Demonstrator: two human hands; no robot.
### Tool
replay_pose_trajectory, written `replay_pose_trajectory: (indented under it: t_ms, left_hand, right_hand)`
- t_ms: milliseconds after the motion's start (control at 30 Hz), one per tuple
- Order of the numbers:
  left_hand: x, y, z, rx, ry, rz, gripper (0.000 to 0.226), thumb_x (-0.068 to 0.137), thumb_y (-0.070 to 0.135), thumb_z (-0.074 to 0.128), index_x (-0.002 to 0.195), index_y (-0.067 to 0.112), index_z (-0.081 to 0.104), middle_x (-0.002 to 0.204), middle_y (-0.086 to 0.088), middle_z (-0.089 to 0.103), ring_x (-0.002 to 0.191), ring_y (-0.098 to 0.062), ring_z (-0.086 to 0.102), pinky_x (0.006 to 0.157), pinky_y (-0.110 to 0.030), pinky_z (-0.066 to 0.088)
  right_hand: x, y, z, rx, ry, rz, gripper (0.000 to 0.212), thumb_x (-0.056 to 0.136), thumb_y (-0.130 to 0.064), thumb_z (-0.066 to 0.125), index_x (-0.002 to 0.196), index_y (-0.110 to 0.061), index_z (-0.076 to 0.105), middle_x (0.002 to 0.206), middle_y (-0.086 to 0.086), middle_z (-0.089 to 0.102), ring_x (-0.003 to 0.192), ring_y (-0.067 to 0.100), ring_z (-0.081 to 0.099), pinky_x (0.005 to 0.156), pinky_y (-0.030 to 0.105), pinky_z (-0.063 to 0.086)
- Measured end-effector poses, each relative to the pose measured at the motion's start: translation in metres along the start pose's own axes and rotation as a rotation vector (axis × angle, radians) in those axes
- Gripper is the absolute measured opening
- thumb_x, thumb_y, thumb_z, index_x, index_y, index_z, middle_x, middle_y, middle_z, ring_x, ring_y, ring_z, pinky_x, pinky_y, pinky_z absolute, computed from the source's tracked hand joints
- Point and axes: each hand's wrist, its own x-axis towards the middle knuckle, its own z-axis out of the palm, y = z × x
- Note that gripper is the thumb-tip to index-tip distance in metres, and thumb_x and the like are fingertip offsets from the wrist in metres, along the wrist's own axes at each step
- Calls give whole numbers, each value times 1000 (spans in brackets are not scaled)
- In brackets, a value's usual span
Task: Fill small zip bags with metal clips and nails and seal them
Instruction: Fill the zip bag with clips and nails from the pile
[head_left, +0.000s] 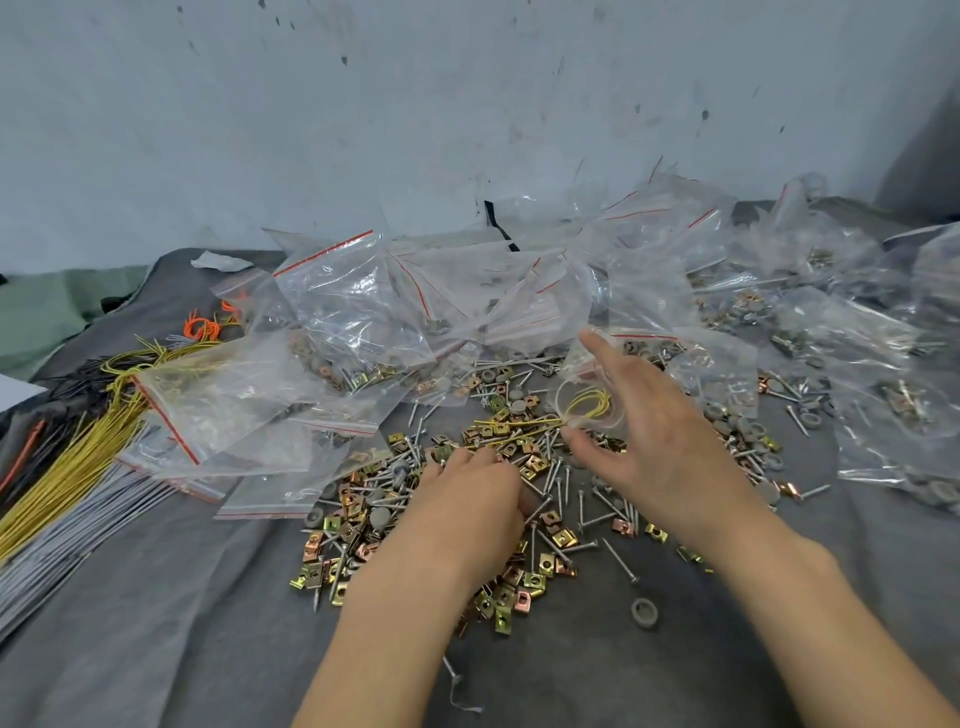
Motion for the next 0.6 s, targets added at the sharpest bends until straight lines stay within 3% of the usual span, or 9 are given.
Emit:
replay_pose_trajectory:
  t_ms: [300,467,600]
  left_hand:
    - [0,-3,3,32,57,63,15,100,34,52,112,35,61,119,6,52,118,-18,44,101,-36,35]
    - [2,-10,-2,-258,196,54,8,100,31,50,104,31,57,103,17,57,101,-7,52,92,-31,47]
    - [5,-19,-3,-274,204,29,25,103,24,45,123,30,60,115,11,55,112,-8,50,99,-27,43]
  right_hand:
    - [-1,6,-4,-52,-8,0,79,90,-39,57,157,-25,17,127,1,56,122,19,51,114,40,35]
    - [-3,7,-5,-2,19,16,78,91,-42,57,157,-30,16,128,-6,53,121,13,49,112,35,34]
    - [-3,5,-5,-18,22,9,77,93,-41,55,157,-29,15,126,-4,53,120,15,51,113,39,35]
